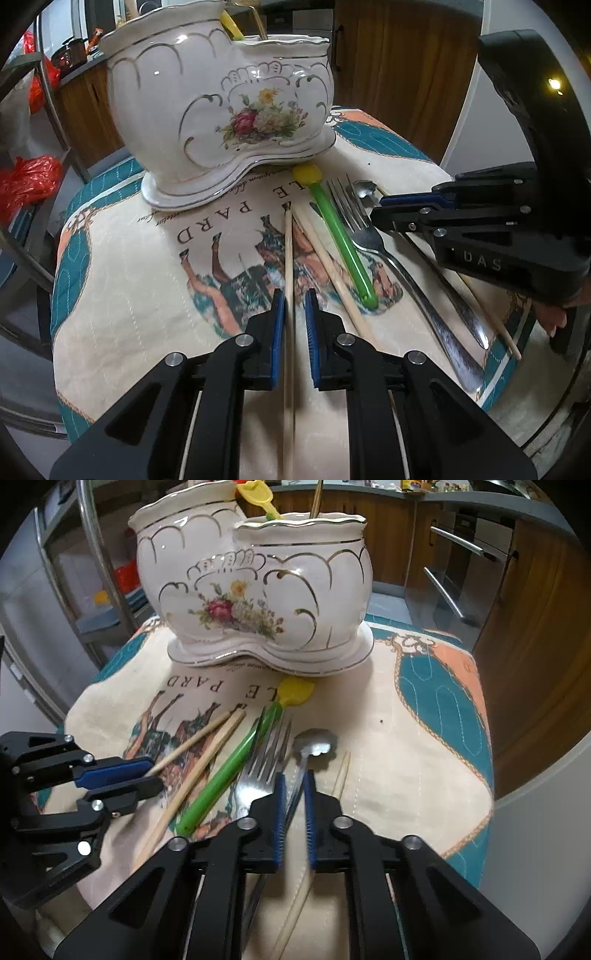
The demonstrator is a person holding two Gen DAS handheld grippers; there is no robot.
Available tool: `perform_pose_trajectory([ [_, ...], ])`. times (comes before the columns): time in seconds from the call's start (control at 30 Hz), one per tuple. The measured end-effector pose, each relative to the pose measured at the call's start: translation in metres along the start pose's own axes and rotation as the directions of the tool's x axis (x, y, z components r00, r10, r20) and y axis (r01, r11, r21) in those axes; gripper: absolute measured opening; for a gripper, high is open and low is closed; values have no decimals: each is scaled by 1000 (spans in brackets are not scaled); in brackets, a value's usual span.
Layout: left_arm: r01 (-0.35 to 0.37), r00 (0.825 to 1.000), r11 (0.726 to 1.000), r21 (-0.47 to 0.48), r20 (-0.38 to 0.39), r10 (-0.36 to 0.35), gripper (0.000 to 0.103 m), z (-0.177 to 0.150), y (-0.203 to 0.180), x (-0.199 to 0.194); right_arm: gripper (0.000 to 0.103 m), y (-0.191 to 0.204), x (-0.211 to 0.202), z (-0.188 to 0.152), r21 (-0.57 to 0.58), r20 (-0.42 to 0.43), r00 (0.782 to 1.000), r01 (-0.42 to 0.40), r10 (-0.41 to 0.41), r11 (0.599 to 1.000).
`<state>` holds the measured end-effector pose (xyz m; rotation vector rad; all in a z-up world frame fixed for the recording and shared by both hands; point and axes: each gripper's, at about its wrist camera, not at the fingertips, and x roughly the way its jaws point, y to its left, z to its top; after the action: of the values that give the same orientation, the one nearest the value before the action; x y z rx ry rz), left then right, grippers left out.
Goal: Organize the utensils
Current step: 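Grasp a third wooden chopstick with the left tool while the right tool grasps the silver spoon, then lift the chopstick with the left tool while the right tool lifts the silver spoon toward the pot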
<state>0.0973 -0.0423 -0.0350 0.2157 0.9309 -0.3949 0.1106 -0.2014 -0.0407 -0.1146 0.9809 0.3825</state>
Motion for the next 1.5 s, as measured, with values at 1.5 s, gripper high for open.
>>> perform_pose_trajectory([
  [1.5, 66, 708, 985, -159, 703, 67, 4, 89, 71, -137, 2, -10, -140, 83, -55, 715, 697, -33, 62, 998],
])
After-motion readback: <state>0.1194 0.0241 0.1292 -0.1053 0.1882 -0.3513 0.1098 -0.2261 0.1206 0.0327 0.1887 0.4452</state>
